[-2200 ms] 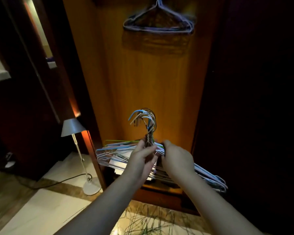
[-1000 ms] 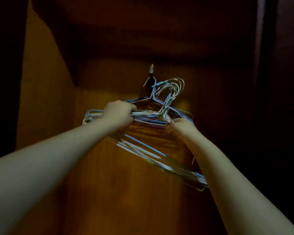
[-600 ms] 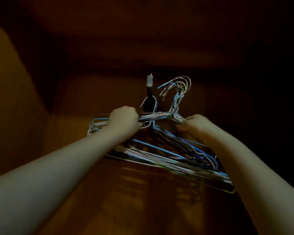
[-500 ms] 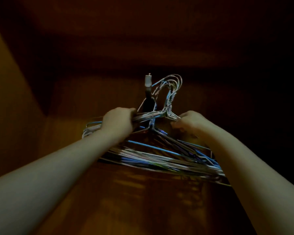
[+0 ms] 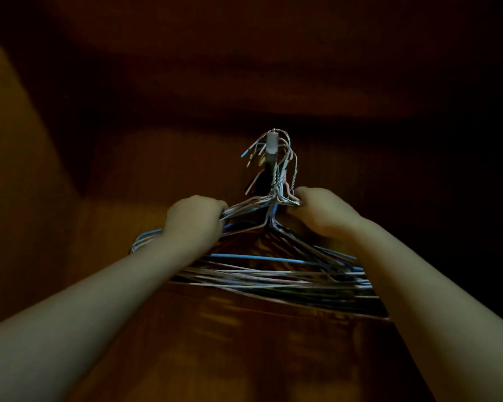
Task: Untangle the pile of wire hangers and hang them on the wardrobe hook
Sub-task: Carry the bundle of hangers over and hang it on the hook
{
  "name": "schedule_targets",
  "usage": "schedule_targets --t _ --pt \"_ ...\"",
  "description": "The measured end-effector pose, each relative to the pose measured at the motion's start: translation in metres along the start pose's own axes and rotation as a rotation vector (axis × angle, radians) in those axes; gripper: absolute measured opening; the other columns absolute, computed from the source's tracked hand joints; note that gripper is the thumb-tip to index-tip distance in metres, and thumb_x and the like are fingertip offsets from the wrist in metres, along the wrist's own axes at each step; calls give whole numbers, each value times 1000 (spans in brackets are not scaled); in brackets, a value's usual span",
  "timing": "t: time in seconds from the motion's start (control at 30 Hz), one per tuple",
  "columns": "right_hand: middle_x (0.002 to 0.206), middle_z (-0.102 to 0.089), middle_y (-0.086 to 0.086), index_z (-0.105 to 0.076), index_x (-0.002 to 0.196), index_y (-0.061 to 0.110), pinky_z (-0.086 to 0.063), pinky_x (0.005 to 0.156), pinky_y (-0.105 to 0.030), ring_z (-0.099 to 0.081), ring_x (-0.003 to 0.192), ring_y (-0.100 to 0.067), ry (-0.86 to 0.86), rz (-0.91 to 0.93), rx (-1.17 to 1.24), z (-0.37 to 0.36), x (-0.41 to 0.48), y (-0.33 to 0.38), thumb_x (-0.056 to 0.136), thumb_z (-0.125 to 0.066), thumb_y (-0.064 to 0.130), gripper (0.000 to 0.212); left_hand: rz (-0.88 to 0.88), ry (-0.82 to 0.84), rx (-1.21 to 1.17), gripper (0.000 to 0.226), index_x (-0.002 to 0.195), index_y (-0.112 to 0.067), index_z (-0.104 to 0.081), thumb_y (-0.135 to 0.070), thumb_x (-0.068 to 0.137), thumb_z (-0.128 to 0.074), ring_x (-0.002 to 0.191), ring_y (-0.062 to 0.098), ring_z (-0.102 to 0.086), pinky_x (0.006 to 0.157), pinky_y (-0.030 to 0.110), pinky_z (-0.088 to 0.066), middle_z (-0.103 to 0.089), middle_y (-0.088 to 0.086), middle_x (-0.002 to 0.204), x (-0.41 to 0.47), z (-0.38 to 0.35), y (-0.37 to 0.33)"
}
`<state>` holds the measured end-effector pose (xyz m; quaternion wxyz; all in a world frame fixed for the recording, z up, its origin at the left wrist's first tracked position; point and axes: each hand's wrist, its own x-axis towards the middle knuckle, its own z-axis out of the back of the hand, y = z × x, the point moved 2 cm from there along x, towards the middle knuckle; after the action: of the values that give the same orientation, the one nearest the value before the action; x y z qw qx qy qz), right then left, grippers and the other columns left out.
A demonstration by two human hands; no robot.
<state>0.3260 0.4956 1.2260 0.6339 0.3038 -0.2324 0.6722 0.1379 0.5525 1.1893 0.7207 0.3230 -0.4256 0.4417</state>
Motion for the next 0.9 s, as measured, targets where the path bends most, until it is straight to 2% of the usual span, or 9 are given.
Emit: schedule_targets --t 0.17,0.23,0.4,0.53,0.63,0.7,0.77,0.83,0.9 --pt "99 -60 -3 -52 107 20 -48 74 -37 -56 91 -24 -74 57 -41 13 11 3 95 -47 28 16 -9 -20 -4 19 108 -23 -58 -24 91 -49 95 27 -57 64 31 -34 -62 3 97 11 4 0" --pt "102 -62 -4 -55 109 20 -50 80 -40 -57 92 -24 -17 71 -63 11 10 6 95 -47 27 18 -10 32 -38 20 108 -22 -59 -24 90 -51 97 28 -57 68 32 -38 -63 5 99 10 3 3" --pt "105 -63 -7 -60 106 17 -48 80 -36 -59 94 -26 171 111 -221 -12 -6 12 95 -43 19 20 -31 180 -59 20 105 -25 -59 -24 86 -52 94 26 -59 66 31 -43 -66 3 97 -5 -3 9" --pt "107 -59 -11 -46 119 12 -46 71 -39 -57 95 -32 80 191 -322 -29 -22 16 92 -40 10 27 -48 229 10 25 112 -24 -55 -31 88 -50 91 24 -60 65 30 -42 -65 3 97 -17 -2 9" --pt "115 -54 -9 -43 125 13 -47 78 -41 -53 105 -31 -16 189 -312 -32 -29 14 92 -44 17 33 -28 241 -13 31 120 -24 -51 -32 91 -48 89 23 -59 64 30 -44 -64 3 99 -18 2 7" --pt "127 -47 -7 -38 134 16 -45 93 -42 -45 118 -28 25 136 -174 -31 -30 12 89 -56 32 50 -32 249 -27 43 132 -25 -44 -35 91 -49 97 24 -58 72 33 -49 -63 5 110 -16 5 -2" --pt "141 -36 -6 -24 144 21 -35 107 -39 -35 131 -25 117 74 115 -24 -34 14 79 -69 40 82 -27 261 -8 52 138 -23 -37 -42 91 -49 103 25 -57 78 34 -50 -60 6 117 -15 9 -12" --pt "150 -24 -5 -12 148 23 -24 110 -33 -25 138 -23 127 68 460 -9 -37 21 75 -74 38 96 -15 265 2 40 124 -16 -48 -42 93 -46 96 26 -58 75 34 -47 -60 9 111 -12 10 -21" --pt "155 -15 -3 -9 149 20 -19 107 -28 -18 141 -21 28 83 774 4 -32 31 86 -64 32 85 -15 282 -1 23 101 -12 -53 -31 96 -42 88 26 -56 71 35 -44 -60 11 104 -11 10 -26"
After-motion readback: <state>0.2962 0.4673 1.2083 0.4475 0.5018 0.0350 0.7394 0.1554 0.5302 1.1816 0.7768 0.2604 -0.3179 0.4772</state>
